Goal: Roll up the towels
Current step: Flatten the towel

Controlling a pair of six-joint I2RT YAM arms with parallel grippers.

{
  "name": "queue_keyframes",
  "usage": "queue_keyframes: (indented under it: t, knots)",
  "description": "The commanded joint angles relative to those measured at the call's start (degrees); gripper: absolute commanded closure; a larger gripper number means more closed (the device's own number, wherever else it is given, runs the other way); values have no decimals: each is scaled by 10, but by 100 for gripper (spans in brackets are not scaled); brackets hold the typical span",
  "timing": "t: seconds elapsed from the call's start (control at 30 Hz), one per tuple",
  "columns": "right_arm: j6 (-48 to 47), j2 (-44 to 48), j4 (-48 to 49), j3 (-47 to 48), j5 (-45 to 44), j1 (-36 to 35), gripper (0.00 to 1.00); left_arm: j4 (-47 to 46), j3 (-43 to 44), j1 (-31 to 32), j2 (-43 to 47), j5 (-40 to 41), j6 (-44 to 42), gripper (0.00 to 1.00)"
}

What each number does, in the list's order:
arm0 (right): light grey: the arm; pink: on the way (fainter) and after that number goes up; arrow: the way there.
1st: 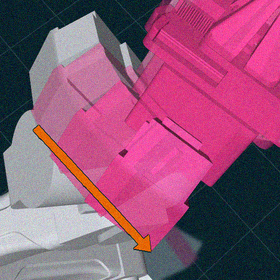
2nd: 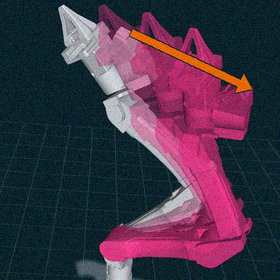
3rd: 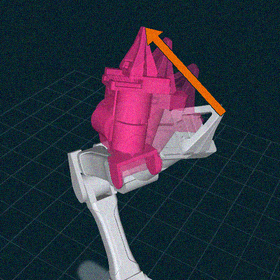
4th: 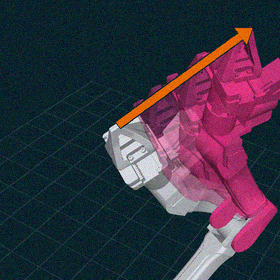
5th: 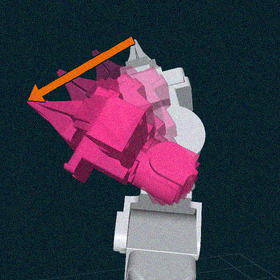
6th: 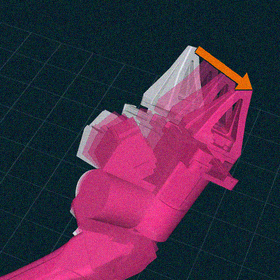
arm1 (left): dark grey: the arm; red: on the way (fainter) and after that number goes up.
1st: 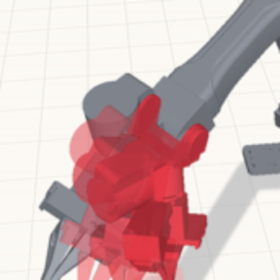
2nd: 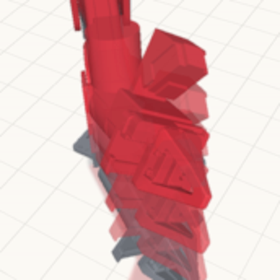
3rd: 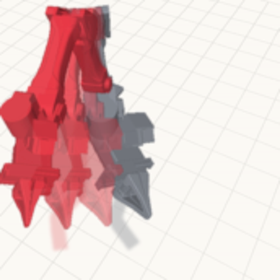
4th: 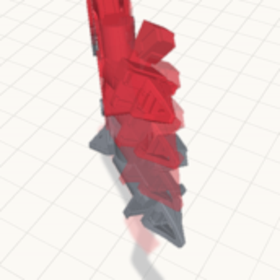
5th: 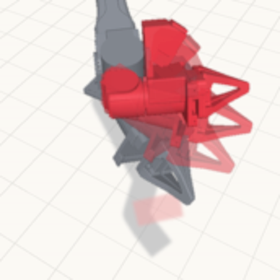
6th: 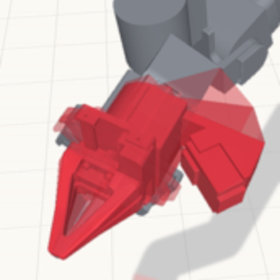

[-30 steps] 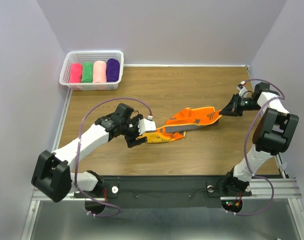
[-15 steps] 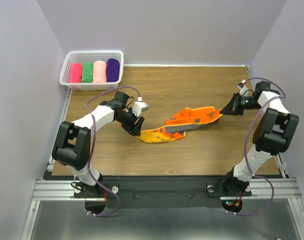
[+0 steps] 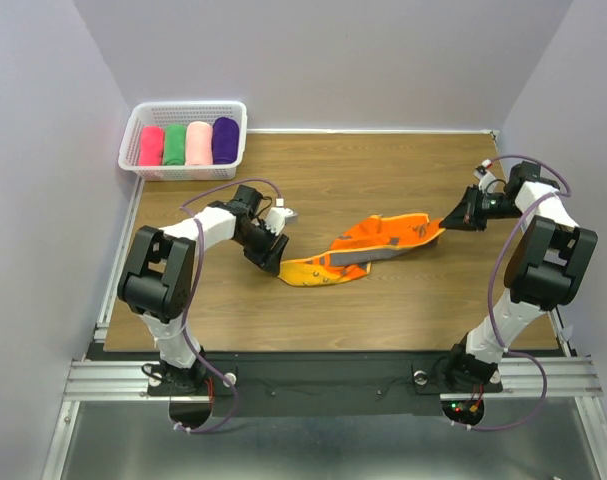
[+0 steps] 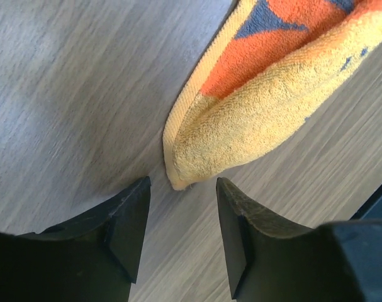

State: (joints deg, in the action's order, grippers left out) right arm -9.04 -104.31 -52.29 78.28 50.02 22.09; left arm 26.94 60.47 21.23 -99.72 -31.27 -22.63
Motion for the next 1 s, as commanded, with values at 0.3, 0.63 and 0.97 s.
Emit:
queue_keyframes:
  t: [0.3,0.63,0.97]
  knots:
    - [-9,-5,-21,42,19,2,99,-4,25,29,-38,24,18,80]
    - [11,-10,-26,127,40,3,99,9,129,-8,31,55,9,100]
    - [88,-20,-23,310,95,25,99,-95,167,-15,202,179,-20,100]
